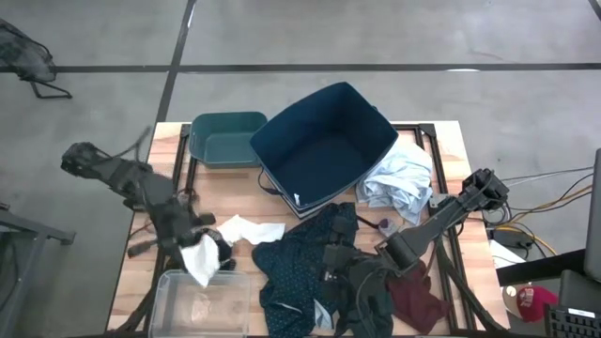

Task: Pick & Place Cloths
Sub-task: Put the right white sock into the transparent bin

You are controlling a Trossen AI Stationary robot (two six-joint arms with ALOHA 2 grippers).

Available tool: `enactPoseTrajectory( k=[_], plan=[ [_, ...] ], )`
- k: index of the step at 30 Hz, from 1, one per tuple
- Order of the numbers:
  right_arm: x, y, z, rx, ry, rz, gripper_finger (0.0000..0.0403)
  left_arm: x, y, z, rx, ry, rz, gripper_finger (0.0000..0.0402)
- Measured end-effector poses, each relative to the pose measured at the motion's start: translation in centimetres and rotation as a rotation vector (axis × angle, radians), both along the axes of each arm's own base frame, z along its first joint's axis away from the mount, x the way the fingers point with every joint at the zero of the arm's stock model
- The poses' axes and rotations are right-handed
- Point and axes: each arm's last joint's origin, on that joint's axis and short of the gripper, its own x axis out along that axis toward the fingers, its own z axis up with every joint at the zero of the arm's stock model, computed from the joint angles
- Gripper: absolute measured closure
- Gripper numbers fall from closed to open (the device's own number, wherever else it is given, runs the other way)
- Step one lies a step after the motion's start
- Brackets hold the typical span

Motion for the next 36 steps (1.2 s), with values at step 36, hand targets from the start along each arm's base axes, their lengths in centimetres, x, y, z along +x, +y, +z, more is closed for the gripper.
enactPoseTrajectory(
  k=[36],
  plan=[
    [0.7,-0.3,-1.1,-0.017,0.019,-0.034,0.0232,2.4,-9.3,-5.9,0.213,0.168,-0.013,0.0392]
  ],
)
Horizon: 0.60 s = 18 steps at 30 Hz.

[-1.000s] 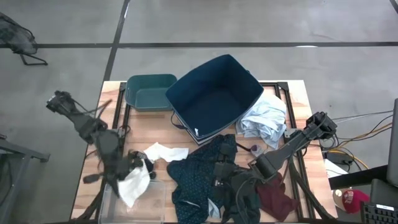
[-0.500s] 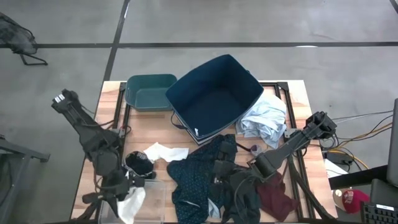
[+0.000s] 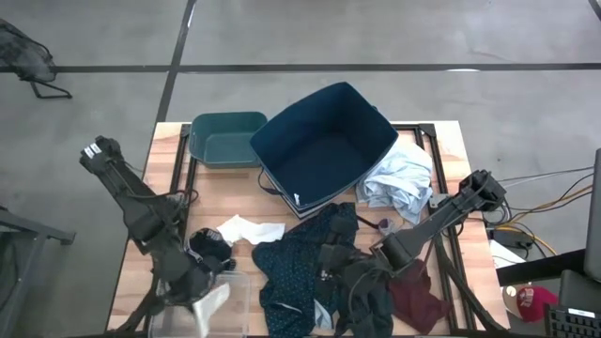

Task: Pick & Place Cloths
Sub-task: Put the right white sock into the transparent bin

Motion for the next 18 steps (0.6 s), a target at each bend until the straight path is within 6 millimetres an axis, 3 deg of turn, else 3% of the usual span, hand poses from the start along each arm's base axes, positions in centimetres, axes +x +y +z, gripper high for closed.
enactPoseTrajectory(
  k=[8,12,18],
  plan=[
    [0.4,0.3,-1.0,-0.012,0.021,0.003,0.0217,0.2,0.5,-3.6,0.095,0.099,0.21,0.0384],
    [0.5,0.3,-1.1,-0.013,0.023,0.003,0.0206,0.1,0.9,-5.4,0.139,0.14,0.278,0.0343],
    [0.5,0.4,-1.2,0.014,0.016,-0.007,0.0199,0.1,0.9,-6.4,0.115,0.161,0.297,0.0274]
  ],
)
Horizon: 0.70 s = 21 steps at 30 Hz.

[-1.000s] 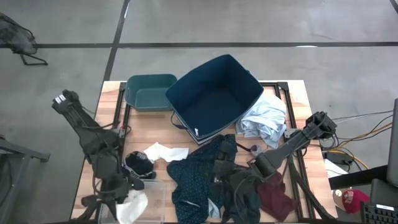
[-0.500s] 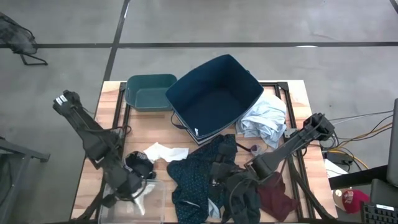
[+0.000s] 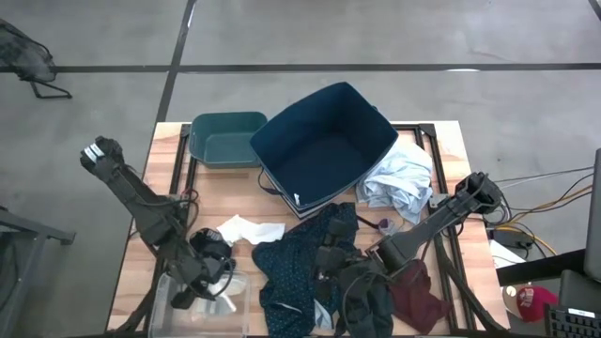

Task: Pick & Place Cloths
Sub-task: Put the right white sock into the transparent bin, then put the white sock into the transparent bin

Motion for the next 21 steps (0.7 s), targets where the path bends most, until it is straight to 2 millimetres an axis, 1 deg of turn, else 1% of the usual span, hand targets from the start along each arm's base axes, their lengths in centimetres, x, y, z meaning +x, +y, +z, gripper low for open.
enactPoseTrajectory(
  k=[3,6,11,15,17,21],
  plan=[
    [0.0,0.0,0.0,0.001,-0.001,0.0,0.0203,-0.1,-0.1,-0.1,-0.04,0.05,-0.018,0.0258],
    [0.0,0.0,0.0,0.001,0.0,0.0,0.0212,-0.2,-0.3,0.4,-0.096,0.098,-0.052,0.0255],
    [0.0,0.0,0.0,0.001,-0.001,0.0,0.0226,0.0,-0.6,2.4,-0.147,0.077,-0.081,0.0255],
    [0.0,0.0,0.0,0.009,-0.003,-0.004,0.0234,-0.3,-0.5,4.2,-0.142,0.064,-0.146,0.0255],
    [0.0,0.0,0.0,0.011,-0.004,-0.004,0.0236,-0.4,-0.4,4.9,-0.128,0.037,-0.164,0.0255],
    [0.0,0.1,0.0,0.011,-0.004,-0.002,0.0236,-0.2,0.0,5.7,-0.052,-0.091,-0.178,0.0255]
  ],
)
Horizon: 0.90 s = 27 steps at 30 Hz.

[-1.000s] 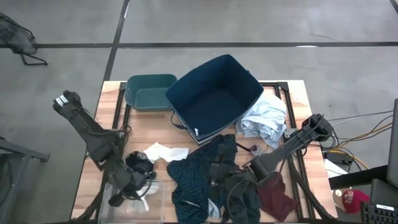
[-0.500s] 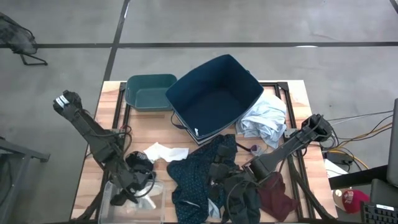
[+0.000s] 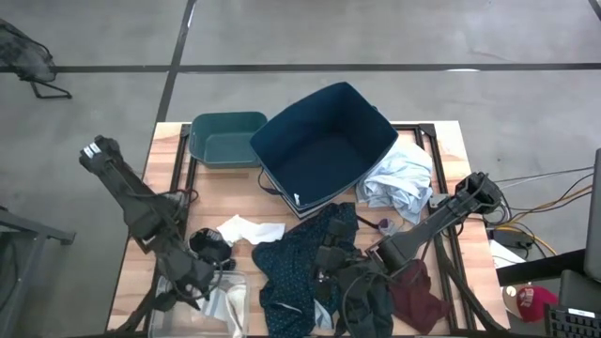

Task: Pick & Place Cloths
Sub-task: Put the white sock into the transparent bin

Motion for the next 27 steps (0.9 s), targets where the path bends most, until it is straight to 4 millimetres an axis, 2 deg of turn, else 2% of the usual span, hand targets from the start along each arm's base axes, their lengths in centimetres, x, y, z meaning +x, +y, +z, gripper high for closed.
enactPoseTrajectory(
  k=[5,9,12,21,27],
  plan=[
    [0.0,0.0,-0.1,0.005,0.0,-0.001,0.0236,0.4,1.5,0.0,0.219,-0.143,0.112,0.0255],
    [-0.1,0.1,-0.2,0.011,0.009,0.016,0.0236,0.7,3.3,-0.4,0.496,-0.245,0.361,0.0256],
    [-0.1,0.2,-0.3,0.026,0.015,0.037,0.0233,0.8,4.7,-0.9,0.631,-0.223,0.49,0.0257],
    [-0.2,0.1,-1.3,0.069,0.038,0.052,0.0223,2.2,8.5,-4.8,0.632,0.052,0.543,0.0257],
    [-0.4,0.0,-2.1,0.072,0.055,0.044,0.024,2.6,9.9,-7.9,0.629,0.109,0.552,0.0256]
  ],
)
